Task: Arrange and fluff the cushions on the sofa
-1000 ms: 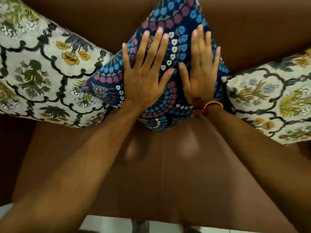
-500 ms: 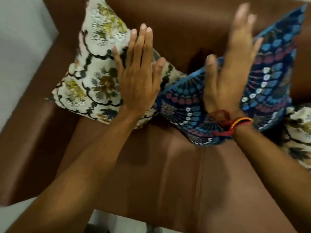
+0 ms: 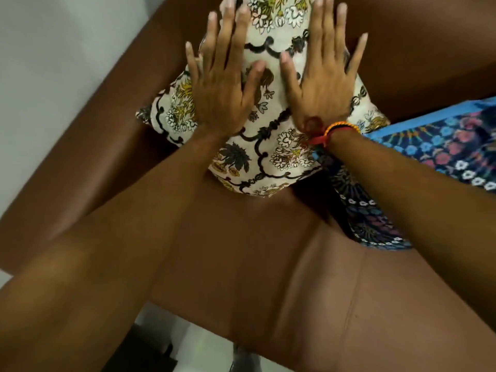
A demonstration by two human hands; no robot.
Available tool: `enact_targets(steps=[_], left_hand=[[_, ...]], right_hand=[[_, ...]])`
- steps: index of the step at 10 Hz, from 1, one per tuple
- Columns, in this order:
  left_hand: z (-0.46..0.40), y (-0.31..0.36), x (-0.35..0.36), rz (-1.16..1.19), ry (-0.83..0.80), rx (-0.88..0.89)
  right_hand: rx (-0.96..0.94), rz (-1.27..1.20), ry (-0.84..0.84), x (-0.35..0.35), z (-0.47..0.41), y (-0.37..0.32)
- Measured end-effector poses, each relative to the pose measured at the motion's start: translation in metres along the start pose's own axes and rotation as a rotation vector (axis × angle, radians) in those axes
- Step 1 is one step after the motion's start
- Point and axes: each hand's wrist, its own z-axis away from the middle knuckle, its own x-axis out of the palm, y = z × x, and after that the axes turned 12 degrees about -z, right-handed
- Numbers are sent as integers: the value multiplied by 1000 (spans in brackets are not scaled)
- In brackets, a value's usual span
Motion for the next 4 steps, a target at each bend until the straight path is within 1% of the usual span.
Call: enact_targets(steps=[1, 2, 3, 4], left_hand=[[-13, -8, -9, 100, -98, -196], [-40, -10, -44, 179, -183, -410], [-84, 9, -100, 160, -156, -331], [-150, 55, -184, 204, -115, -173]], right_hand=[[-61, -60, -88, -20, 26, -16], [-71, 36, -271, -61, 17, -2], [-73, 66, -216, -112, -4, 11], [-20, 85, -155, -212, -63, 20]])
